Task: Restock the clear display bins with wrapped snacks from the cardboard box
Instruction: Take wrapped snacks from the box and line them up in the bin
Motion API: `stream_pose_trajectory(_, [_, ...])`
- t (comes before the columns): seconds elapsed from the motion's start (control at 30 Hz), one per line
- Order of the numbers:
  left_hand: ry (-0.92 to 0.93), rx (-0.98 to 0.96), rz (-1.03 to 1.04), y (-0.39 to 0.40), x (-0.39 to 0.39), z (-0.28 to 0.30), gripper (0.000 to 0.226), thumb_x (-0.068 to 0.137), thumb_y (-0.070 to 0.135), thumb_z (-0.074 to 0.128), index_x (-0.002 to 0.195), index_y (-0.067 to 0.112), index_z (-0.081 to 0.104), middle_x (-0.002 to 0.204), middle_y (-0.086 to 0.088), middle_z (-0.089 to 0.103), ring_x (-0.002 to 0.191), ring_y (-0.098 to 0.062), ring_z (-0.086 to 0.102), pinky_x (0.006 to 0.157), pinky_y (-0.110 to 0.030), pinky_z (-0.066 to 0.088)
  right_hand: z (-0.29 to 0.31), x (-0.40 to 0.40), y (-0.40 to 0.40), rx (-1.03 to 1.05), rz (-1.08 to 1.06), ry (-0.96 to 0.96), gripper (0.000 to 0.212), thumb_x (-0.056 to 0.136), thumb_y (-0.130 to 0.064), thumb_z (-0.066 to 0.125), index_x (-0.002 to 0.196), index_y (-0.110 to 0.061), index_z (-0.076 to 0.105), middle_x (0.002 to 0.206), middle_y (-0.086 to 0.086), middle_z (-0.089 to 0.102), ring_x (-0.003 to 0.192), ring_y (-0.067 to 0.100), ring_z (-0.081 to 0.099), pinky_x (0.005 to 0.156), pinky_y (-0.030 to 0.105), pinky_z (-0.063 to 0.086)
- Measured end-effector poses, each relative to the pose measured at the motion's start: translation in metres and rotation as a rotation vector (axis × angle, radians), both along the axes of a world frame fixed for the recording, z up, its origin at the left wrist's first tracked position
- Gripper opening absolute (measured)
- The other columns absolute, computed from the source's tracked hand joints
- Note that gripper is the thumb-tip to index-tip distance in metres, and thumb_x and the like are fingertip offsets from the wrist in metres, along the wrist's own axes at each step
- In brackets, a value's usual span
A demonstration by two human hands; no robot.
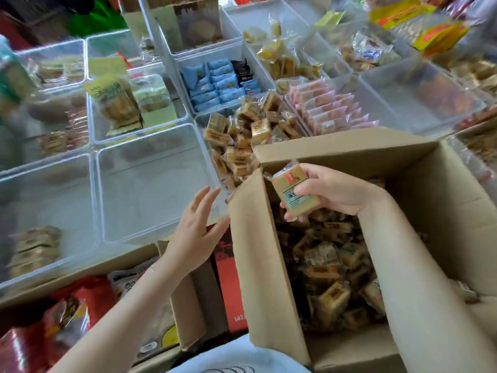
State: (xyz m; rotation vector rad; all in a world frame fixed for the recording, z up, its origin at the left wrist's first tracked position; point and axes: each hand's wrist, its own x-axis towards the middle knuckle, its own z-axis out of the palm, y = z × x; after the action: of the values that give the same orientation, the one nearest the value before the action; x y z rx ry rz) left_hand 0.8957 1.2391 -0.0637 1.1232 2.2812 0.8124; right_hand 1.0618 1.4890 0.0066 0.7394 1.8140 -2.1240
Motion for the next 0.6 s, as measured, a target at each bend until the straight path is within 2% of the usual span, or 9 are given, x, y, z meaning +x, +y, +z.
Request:
stream_pose_trajectory(0.1, [0.020,-0.044,0.121,-0.040,-0.039,-0.005,0.060,0.101,0.037,0.055,0.155,0.030,0.030,0.162,0.002,0.023,0.147,-0.018,0.027,0.118,-0.040,0.030,0.018,-0.048,-0.048,-0.056,0.110,0.075,0.039,0.091,-0.024,0.059,0.126,-0.010,0.051,0.103,0.018,0.068,0.085,0.034,0.069,0.054,0.029,0.052])
stream_pose_trajectory(0.2, [0.021,-0.081,0.264,-0.088,-0.083,-0.008,0.057,0.100,0.031,0.059,0.152,0.025,0.037,0.162,-0.005,0.025,0.147,-0.021,0.026,0.115,-0.036,0.027,0.006,-0.114,-0.110,-0.033,0.152,0.041,0.034,0.102,-0.038,0.051,0.119,-0.009,0.052,0.097,0.019,0.063,0.073,0.028,0.061,0.049,0.028,0.039])
stream_pose_trajectory(0.3, [0.037,-0.116,0.398,-0.153,-0.131,-0.022,0.056,0.097,0.027,0.064,0.149,0.016,0.044,0.160,-0.014,0.029,0.149,-0.027,0.023,0.118,-0.039,0.022,-0.025,-0.187,-0.174,-0.186,0.142,-0.055,0.043,0.104,-0.039,0.033,0.118,-0.003,0.054,0.091,0.022,0.065,0.066,0.031,0.060,0.050,0.031,0.035])
stream_pose_trajectory(0.4, [0.094,-0.160,0.558,-0.233,-0.182,-0.048,0.055,0.091,0.028,0.067,0.139,0.004,0.054,0.149,-0.027,0.044,0.144,-0.038,0.033,0.117,-0.046,0.027,-0.054,-0.256,-0.236,-0.299,0.121,-0.192,0.044,0.099,-0.033,0.031,0.118,-0.003,0.057,0.102,0.026,0.067,0.081,0.033,0.065,0.061,0.032,0.043])
stream_pose_trajectory(0.5, [0.172,-0.254,0.674,-0.307,-0.228,-0.073,0.063,0.081,0.040,0.057,0.132,0.002,0.059,0.144,-0.028,0.048,0.136,-0.045,0.042,0.108,-0.056,0.041,-0.076,-0.323,-0.296,-0.282,0.148,-0.224,0.037,0.100,-0.033,0.037,0.113,-0.011,0.063,0.094,0.011,0.067,0.071,0.021,0.060,0.059,0.030,0.039])
stream_pose_trajectory(0.6, [0.242,-0.336,0.713,-0.357,-0.262,-0.087,0.079,0.077,0.046,0.051,0.141,-0.002,0.050,0.154,-0.027,0.038,0.144,-0.044,0.033,0.113,-0.058,0.030,-0.100,-0.380,-0.342,-0.164,0.158,-0.291,0.034,0.097,-0.038,0.053,0.123,-0.016,0.058,0.101,0.008,0.060,0.075,0.021,0.063,0.063,0.030,0.047])
